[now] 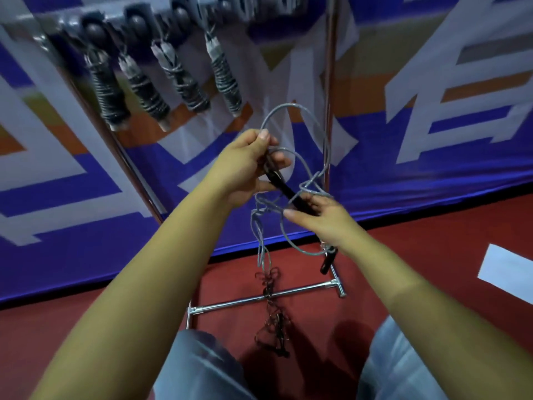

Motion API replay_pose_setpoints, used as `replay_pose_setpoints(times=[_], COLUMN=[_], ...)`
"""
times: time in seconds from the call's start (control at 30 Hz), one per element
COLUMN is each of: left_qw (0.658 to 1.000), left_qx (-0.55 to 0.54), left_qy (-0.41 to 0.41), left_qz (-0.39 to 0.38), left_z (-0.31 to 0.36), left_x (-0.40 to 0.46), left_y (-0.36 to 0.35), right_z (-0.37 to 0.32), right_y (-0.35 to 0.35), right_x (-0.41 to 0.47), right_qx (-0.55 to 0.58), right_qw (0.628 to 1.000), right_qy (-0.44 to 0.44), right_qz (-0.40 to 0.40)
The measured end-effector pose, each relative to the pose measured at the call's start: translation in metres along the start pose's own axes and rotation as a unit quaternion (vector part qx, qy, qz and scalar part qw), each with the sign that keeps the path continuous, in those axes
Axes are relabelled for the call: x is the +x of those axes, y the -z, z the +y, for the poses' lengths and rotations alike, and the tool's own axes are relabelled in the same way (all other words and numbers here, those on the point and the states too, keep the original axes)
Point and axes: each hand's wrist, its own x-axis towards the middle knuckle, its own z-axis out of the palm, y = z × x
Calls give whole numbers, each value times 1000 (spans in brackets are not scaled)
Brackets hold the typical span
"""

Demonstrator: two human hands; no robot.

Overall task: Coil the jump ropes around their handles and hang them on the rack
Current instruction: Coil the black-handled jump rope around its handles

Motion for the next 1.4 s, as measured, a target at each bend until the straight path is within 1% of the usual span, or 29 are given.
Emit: replay_pose_setpoints(times=[0.07,0.17,0.23,0.3,0.37,0.43,0.5,0.57,0.6,0.63,0.67,0.73,0.77,0.8,0.87,0.93,1.0,1.03,1.07,1.1,1.13,1.17,1.2,1.23,1.3,1.33,1.4], left_qw=[1000,1000,998,995,992,993,995,995,994,993,991,989,989,991,995,998,999,999,996,991,983,975,971,972,980,986,998], left_qx=[-9,-26,-54,-93,-114,-110,-84,-61,-58,-59,-63,-69,-67,-59,-33,-19,-27,-15,22,78,135,177,195,196,165,133,56], left_qy=[7,4,-7,-9,-8,-15,-37,-57,-63,-67,-69,-76,-79,-79,-66,-33,19,49,73,93,107,112,105,84,19,-6,-18], left_qz=[-2,0,-9,-33,-48,-49,-49,-60,-69,-80,-91,-106,-104,-93,-63,-42,-14,11,38,55,65,73,86,102,113,96,20], left_z=[9,13,13,13,12,13,16,18,19,21,23,26,27,27,23,12,-3,-12,-20,-28,-34,-40,-44,-47,-48,-50,-55], left_x=[0,1,2,2,4,6,8,10,10,11,11,13,15,17,24,31,38,40,42,42,41,39,37,33,21,14,0], left_y=[-2,6,14,21,23,20,15,11,11,10,9,6,6,7,16,30,43,48,51,53,52,50,46,42,28,21,5], right_z=[-14,-26,-30,-32,-32,-32,-30,-29,-30,-32,-35,-41,-45,-47,-53,-62,-72,-75,-78,-80,-82,-85,-87,-90,-94,-93,-90], right_y=[0,4,9,15,19,19,17,16,15,15,15,15,15,18,24,31,34,34,32,30,28,26,24,23,21,21,18], right_x=[5,12,14,14,15,14,12,13,15,17,20,25,27,30,35,36,39,40,43,44,45,46,47,48,50,51,53], right_qx=[-34,-105,-79,-41,-65,-142,-221,-265,-279,-289,-280,-209,-178,-185,-267,-349,-404,-427,-438,-432,-403,-353,-292,-231,-134,-86,39], right_qw=[999,994,996,998,995,988,973,956,952,951,957,978,982,980,963,937,915,904,898,898,909,926,943,956,966,968,964], right_qy=[3,12,15,9,18,39,68,92,87,71,53,2,-12,-8,20,33,15,-5,-30,-60,-90,-119,-145,-169,-210,-226,-255], right_qz=[-17,-18,-29,-57,-68,-46,16,84,96,85,55,-29,-58,-67,-44,-10,-10,-24,-41,-56,-64,-66,-65,-64,-69,-70,-60])
